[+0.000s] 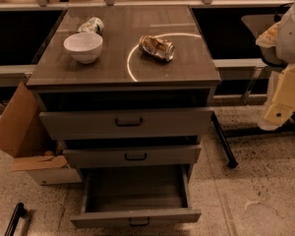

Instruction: Close bottom drawer

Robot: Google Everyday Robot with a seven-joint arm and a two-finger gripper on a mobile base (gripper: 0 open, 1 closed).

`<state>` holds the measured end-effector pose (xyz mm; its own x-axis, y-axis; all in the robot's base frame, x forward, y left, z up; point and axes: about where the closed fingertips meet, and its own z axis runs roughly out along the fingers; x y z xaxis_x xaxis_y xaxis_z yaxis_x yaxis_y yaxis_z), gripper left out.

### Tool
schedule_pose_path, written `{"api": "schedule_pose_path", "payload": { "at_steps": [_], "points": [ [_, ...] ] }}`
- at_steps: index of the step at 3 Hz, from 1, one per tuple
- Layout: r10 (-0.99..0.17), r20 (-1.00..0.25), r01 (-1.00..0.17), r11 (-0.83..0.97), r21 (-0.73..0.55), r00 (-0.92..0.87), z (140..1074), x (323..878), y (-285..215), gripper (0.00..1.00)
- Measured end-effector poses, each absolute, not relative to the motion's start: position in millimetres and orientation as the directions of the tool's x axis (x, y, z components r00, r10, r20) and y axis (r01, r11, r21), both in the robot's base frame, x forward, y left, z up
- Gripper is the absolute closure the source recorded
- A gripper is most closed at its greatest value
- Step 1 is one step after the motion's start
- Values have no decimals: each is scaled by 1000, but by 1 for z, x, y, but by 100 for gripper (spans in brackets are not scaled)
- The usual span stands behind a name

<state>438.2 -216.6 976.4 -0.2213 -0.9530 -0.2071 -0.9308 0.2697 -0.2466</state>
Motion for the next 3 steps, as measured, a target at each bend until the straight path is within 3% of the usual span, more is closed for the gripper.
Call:
{"api": "schedule_pose_path", "payload": {
  "at_steps": [1, 3],
  "points": [
    [-952, -218, -931, 269, -249, -217, 974, 437, -215, 0],
    [-894, -415, -967, 231, -105, -168, 889, 410, -172, 0]
  ]
}}
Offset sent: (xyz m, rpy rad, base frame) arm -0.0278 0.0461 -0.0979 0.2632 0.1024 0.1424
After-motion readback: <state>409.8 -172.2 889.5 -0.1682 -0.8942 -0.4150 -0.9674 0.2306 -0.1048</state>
